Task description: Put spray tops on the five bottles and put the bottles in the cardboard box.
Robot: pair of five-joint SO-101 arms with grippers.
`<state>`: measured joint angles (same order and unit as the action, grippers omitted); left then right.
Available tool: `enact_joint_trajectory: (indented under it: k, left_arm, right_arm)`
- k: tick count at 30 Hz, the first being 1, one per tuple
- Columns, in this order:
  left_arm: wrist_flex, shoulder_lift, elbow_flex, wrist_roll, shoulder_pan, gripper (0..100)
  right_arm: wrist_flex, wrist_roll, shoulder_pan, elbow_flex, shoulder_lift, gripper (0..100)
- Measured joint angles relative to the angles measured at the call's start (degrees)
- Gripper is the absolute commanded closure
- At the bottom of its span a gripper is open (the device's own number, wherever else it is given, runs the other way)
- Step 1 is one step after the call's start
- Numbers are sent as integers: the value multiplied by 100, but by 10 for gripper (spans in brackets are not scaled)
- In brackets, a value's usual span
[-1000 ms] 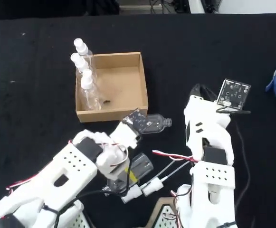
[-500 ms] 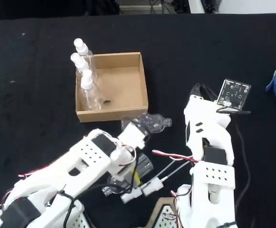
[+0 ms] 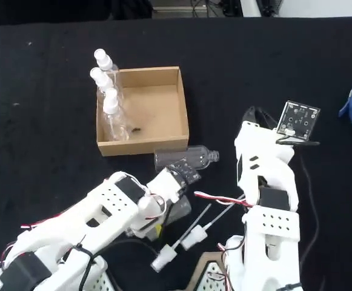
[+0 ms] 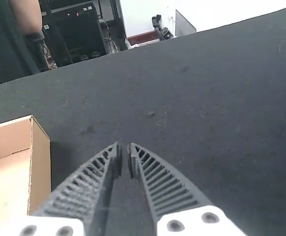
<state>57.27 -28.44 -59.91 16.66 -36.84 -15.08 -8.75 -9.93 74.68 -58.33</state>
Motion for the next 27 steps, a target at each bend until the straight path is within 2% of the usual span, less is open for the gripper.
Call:
enact_joint_trajectory:
  k: [6, 10, 14, 19, 24, 27]
  left_arm:
    - [0, -299, 0, -9, -9, 948]
    - [0, -457, 246, 88, -18, 948]
    - [0, -457, 738, 475, -18, 948]
    - [0, 62, 1327, 835, -114, 930]
    - [0, 1196, 1952, 1002, -536, 759]
    - [0, 1741, 2303, 985, -475, 742]
  right_arm:
    - [0, 0, -220, -18, 0, 984]
    - [-26, 0, -1002, -580, 0, 983]
    - [-598, 53, -1908, -1284, 0, 983]
    - [-1556, 703, -2558, -1732, 0, 983]
    - [-2277, 1626, -2620, -1758, 0, 982]
    - [-2593, 2136, -2620, -1758, 0, 982]
